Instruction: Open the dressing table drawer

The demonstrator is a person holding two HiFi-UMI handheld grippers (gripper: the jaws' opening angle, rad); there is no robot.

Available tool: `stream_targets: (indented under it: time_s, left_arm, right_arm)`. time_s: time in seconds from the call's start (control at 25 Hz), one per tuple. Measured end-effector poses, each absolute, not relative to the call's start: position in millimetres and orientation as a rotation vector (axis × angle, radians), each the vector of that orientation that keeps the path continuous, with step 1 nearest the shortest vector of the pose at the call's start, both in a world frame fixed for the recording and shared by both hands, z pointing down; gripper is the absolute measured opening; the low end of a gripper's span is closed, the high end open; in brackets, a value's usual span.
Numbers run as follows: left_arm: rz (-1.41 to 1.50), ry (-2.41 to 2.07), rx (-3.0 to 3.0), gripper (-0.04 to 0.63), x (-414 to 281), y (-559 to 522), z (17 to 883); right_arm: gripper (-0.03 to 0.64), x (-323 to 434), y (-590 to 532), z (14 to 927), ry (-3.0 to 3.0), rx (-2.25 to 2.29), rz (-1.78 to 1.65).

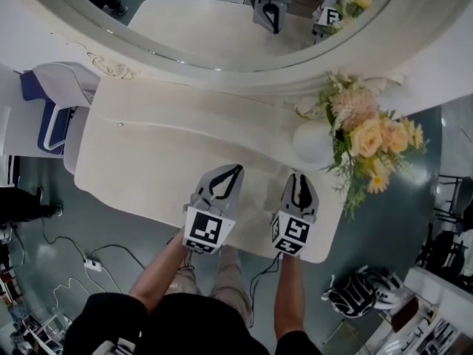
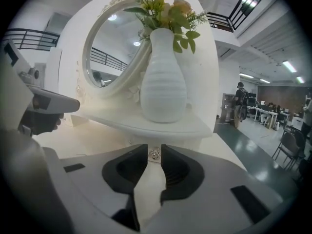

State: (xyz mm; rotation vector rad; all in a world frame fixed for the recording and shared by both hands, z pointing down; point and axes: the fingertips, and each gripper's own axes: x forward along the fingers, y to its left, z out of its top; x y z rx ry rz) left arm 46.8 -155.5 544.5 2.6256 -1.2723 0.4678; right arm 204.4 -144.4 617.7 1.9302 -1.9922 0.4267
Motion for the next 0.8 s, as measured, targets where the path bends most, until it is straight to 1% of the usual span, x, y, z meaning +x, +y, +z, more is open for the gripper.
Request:
stream_targets:
  time_s: [0.2, 0.36, 0.64, 0.8]
  left_arm:
    - [0.471, -1.267, 2.627, 0.003, 49, -155, 545]
    - [0.485, -1.259, 2.624, 0.003, 49, -153, 548]
    - [0.490, -1.261, 2.615, 0.003, 46, -151, 550]
    - [0.498, -1.268, 2.625, 0.003, 44, -151, 549]
  right_arm:
    - [0.143, 206, -148, 633, -1.966, 1.921, 0.467]
    - [0.179, 205, -150, 642, -1.952, 1.919, 0.498]
    - [0.189, 203, -156, 649, -1.945, 1.923, 0.499]
    - [0.170, 203, -158, 652, -1.944, 1.922, 0.500]
